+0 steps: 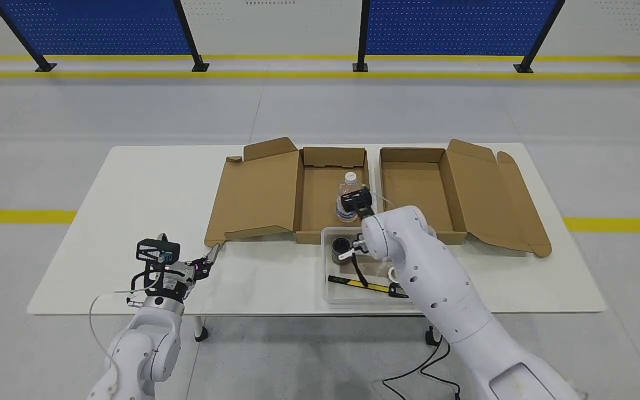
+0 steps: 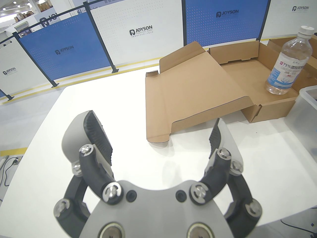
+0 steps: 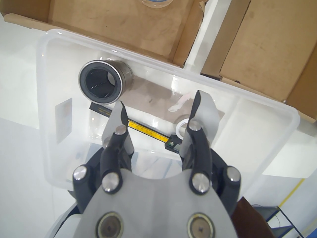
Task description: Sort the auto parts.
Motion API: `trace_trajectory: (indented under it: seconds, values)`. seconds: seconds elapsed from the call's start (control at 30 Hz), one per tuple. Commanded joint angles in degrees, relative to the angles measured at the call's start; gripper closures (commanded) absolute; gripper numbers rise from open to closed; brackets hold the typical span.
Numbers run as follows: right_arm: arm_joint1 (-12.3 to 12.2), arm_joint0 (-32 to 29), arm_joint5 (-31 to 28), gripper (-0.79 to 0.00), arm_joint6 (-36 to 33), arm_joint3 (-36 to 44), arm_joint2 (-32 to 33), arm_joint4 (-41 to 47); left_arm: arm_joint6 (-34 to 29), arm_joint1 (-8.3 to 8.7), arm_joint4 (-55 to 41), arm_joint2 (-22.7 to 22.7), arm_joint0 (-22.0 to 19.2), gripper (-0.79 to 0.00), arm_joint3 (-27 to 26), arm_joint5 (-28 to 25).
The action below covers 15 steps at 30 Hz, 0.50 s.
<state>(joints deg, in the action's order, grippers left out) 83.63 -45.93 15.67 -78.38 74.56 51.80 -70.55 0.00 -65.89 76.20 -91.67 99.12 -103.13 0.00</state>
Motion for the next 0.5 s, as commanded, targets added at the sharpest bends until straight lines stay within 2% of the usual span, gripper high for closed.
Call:
trace_trajectory:
  seconds: [0.0,0.07,0.2,0.33,0.37,0.47]
  values:
    - [0.3,0.4,-0.2,-0.545,0.9,-1.2,-0.2,0.6,0.0,0.00,0.0,0.0,0.0,-0.785,0.0,0.0]
    - [0.5,0.6,-0.5,-0.560,1.9,-2.1,-0.2,1.5,0.0,0.00,0.0,0.0,0.0,-0.785,0.0,0.0]
    - [1.0,1.3,-1.1,-0.529,3.6,-3.8,-0.5,2.9,0.0,0.00,0.0,0.0,0.0,-0.785,0.0,0.0]
    - [1.5,1.8,-0.9,-0.471,4.8,-5.5,-0.9,4.1,0.0,0.00,0.0,0.0,0.0,-0.785,0.0,0.0]
    - [1.7,1.8,-1.0,-0.406,4.8,-6.0,-0.9,4.8,0.0,0.00,0.0,0.0,0.0,-0.785,0.0,0.0]
    - [1.9,2.1,-1.1,-0.391,5.4,-7.0,-1.1,5.1,0.0,0.00,0.0,0.0,0.0,-0.785,0.0,0.0]
